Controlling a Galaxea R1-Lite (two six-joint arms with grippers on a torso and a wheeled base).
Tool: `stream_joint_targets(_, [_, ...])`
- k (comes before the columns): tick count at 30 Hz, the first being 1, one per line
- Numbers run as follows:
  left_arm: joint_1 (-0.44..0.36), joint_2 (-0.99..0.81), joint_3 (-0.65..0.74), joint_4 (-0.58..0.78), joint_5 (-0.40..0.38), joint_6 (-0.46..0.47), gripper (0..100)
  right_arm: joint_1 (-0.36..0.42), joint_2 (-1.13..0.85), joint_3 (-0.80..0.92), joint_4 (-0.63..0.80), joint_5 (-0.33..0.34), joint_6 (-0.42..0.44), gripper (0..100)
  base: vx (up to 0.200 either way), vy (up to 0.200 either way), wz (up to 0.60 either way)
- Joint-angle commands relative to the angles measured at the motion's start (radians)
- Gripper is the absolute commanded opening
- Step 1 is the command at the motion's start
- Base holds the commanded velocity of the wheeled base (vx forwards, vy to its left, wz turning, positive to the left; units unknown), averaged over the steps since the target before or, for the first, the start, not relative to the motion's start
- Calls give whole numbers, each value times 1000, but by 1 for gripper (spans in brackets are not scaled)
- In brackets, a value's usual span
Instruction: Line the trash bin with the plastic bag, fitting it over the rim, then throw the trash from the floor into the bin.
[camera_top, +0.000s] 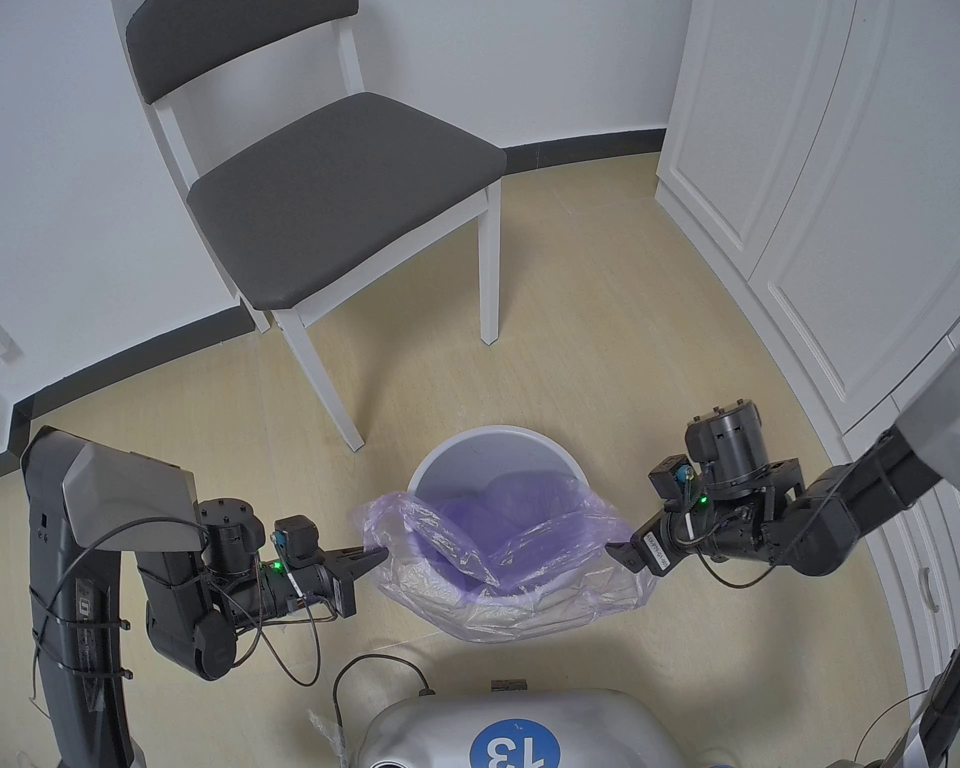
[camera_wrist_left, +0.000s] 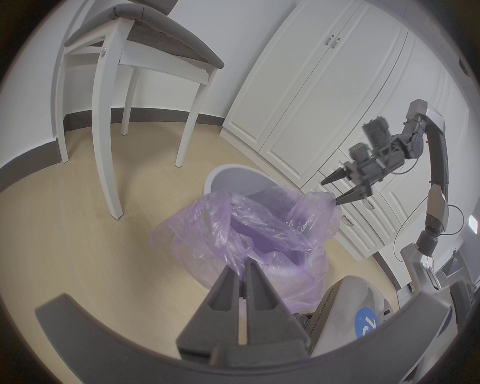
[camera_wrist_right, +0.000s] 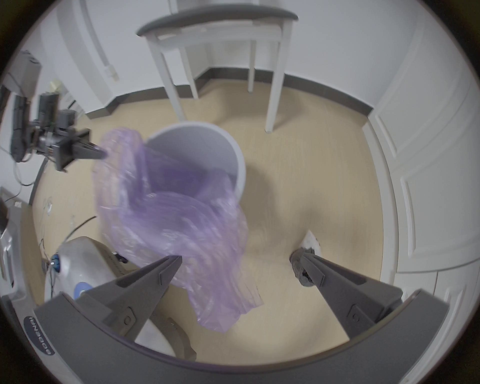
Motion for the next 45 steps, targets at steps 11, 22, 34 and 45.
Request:
stream_joint_targets(11, [6,35,-21,-18,1,-8,0,245,213,-182,-198,5,34,100,0,0,0])
stream_joint_targets(22, [17,29,-19,-18,1,-8,0,232,368,-432,-51,8,5,100,0,0,0])
stream_joint_targets(34, [28,29,-22,-18,0,-8,100,235,407,-464,-2,11,-15,100,0,0,0])
stream_joint_targets(45, [29,27,-22,-18,0,-6,100,225,447,-492,-3,11,-38,100,0,0,0])
